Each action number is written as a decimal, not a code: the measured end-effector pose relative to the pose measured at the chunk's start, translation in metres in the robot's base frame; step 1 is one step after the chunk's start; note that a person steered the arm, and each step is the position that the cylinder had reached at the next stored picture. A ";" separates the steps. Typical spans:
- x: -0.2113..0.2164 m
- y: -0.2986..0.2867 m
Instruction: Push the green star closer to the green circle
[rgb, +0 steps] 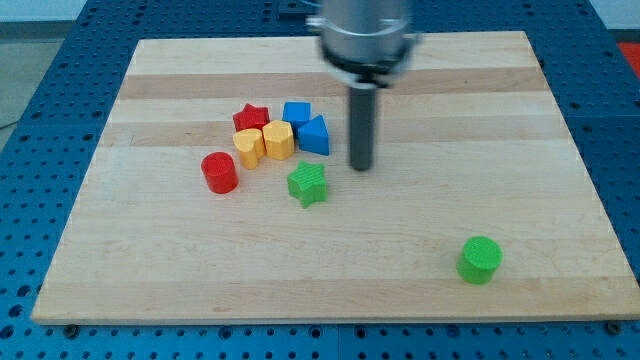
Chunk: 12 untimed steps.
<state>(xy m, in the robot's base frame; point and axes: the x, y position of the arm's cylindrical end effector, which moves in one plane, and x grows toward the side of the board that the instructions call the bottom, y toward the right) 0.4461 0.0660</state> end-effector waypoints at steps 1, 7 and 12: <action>0.015 0.061; 0.077 -0.126; 0.096 -0.096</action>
<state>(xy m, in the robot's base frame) 0.5419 -0.0298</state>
